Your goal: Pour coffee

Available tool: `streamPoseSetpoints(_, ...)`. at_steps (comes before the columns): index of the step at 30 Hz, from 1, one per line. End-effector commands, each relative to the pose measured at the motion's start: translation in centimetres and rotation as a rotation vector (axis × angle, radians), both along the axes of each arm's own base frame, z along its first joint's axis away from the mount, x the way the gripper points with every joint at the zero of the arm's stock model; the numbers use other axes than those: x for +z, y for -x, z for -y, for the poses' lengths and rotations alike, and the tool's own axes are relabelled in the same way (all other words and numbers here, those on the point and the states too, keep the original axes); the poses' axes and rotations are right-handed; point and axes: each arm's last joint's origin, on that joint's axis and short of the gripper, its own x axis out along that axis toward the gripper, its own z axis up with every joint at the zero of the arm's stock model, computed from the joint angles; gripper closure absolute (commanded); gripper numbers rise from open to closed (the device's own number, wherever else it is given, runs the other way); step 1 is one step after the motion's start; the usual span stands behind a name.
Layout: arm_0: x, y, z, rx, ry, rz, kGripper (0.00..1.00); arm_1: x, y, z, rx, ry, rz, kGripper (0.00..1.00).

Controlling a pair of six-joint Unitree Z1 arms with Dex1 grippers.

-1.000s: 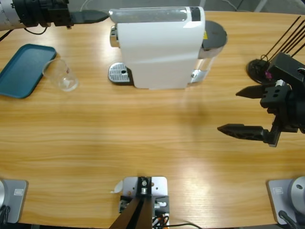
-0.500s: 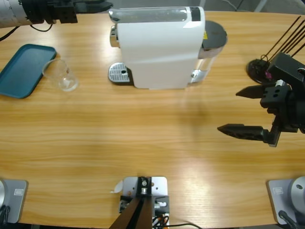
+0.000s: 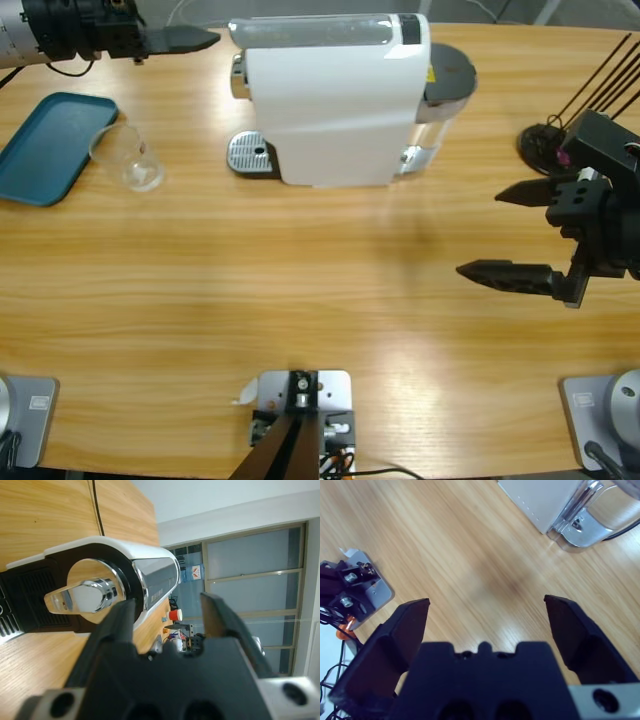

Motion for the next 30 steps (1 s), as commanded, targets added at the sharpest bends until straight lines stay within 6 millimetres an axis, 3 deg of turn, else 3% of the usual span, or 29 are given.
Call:
streamPoseSetpoints(1, -2.3, -1.1, 1.1, -0.009, -0.020, -0.060, 0.377, -0.8, 0.7, 0.4, 0.019, 0.014, -0.001, 0.000)
streamPoseSetpoints(7, -2.6, -1.0, 2.1, -0.029, -0.016, -0.071, 0.378, -0.7, 0.7, 0.4, 0.019, 0.012, 0.002, 0.000)
streamPoseSetpoints(9, -2.4, -1.0, 2.3, -0.032, -0.012, -0.067, 0.430, -0.7, 0.7, 0.5, 0.019, 0.012, 0.002, 0.000)
streamPoseSetpoints(13, -2.0, -1.0, 2.2, -0.020, -0.009, -0.056, 0.977, -0.7, 0.7, 0.5, 0.019, 0.010, 0.004, 0.000)
streamPoseSetpoints(14, -1.9, -1.0, 2.2, -0.017, -0.008, -0.055, 1.000, -0.7, 0.7, 0.5, 0.019, 0.010, 0.004, 0.000)
streamPoseSetpoints(25, -1.9, -0.2, 1.7, 0.003, -0.016, -0.049, 1.000, -0.7, 0.8, 0.6, 0.019, 0.008, 0.008, 0.000)
streamPoseSetpoints(30, -0.1, 0.1, 1.7, 0.012, 0.006, -0.001, 1.000, -0.7, 0.9, 0.6, 0.018, 0.006, 0.010, 0.000)
